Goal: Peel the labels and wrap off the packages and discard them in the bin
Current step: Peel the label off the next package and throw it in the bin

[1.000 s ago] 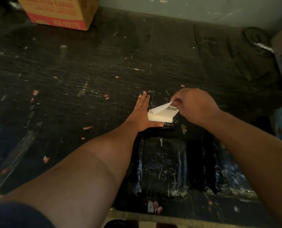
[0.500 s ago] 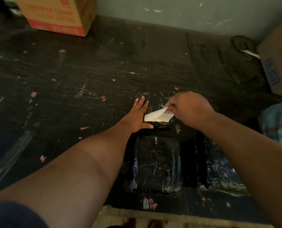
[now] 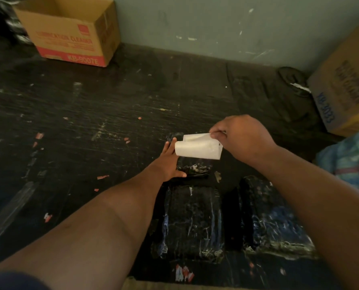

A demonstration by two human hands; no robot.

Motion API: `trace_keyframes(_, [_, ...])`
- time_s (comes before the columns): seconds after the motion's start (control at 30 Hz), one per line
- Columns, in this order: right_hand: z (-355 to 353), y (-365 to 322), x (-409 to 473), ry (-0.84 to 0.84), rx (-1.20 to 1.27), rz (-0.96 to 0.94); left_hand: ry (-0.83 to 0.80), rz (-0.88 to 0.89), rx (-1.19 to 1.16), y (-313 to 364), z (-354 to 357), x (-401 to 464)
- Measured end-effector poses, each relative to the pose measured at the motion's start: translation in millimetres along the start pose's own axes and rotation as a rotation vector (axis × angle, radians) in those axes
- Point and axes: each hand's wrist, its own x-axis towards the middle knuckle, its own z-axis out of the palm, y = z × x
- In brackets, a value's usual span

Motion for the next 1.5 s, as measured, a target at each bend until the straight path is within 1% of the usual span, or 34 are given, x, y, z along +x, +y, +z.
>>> trace_keyframes(0.23, [-9.0,22.5,-18.3,-0.062,-0.081,0.065,-0.072,-0.049,0.147,12.3,-15.3,-3.1])
trace_keyframes(0.33, [-21.8,46.7,-35.9,-0.061,-0.122,0.115,-0.066,-0.041,0.273,36.3,-26.4,1.3])
trace_keyframes(0.4, [-30.0,72.1,-50.9,-0.077,-0.142,0.178,-0.034,0.001,0.325,65.3,-33.8,6.5])
trace_keyframes(0.5, [-44.6,122.4,-81.2,-0.063,-0.137,0.297,0.007,0.119,0.359,127.5,-35.4,18.1])
trace_keyframes(0.6, [-66.6,175.9,-123.2,-0.043,-0.172,0.440,0.002,0.254,0.373,206.1,-23.1,26.9])
trace_keyframes(0.73, [-100.7,257.0,-195.2,-0.005,-0.219,0.599,0.001,0.480,0.367,322.6,12.2,30.6])
trace_keyframes(0.8, [-118.1,298.5,-233.2,0.013,-0.286,0.664,0.012,0.580,0.359,379.0,35.4,28.2])
trace_keyframes(0.83, [-127.2,317.1,-252.6,0.003,-0.340,0.671,0.018,0.621,0.354,406.1,48.2,27.0])
trace_keyframes(0.93, [-148.1,365.9,-303.4,-0.018,-0.376,0.673,0.018,0.713,0.333,477.9,84.3,27.0])
trace_keyframes(0.97, [-151.2,379.2,-316.7,-0.025,-0.370,0.693,0.023,0.733,0.330,497.7,94.8,28.1])
trace_keyframes(1.03, [-156.8,405.7,-341.0,-0.034,-0.391,0.650,0.041,0.738,0.341,529.1,113.3,32.2])
trace_keyframes(1.1, [-157.1,428.9,-358.4,-0.017,-0.423,0.693,0.045,0.705,0.348,550.1,129.4,37.3])
trace_keyframes(1.13, [-155.6,438.1,-363.8,-0.009,-0.410,0.733,0.048,0.686,0.345,556.0,136.7,41.2])
trace_keyframes(1.17, [-152.2,449.1,-368.0,0.033,-0.347,0.783,0.050,0.666,0.344,560.1,142.9,45.5])
trace_keyframes(1.23, [-145.9,467.7,-374.5,0.084,-0.350,0.768,0.055,0.633,0.344,565.5,152.7,55.7])
trace_keyframes(1.27, [-143.4,477.8,-376.5,0.058,-0.375,0.741,0.053,0.622,0.344,566.5,156.8,61.1])
trace_keyframes(1.33, [-140.6,489.9,-378.1,0.079,-0.391,0.682,0.040,0.601,0.338,563.8,165.4,70.2])
trace_keyframes(1.4, [-137.5,499.0,-381.6,0.066,-0.333,0.635,0.051,0.583,0.324,557.9,174.6,76.1])
trace_keyframes(1.43, [-134.6,506.3,-382.7,0.084,-0.298,0.646,0.066,0.575,0.322,554.9,178.5,77.9])
trace_keyframes(1.5, [-128.9,519.7,-382.7,0.178,-0.210,0.708,0.100,0.560,0.316,552.0,182.8,81.0])
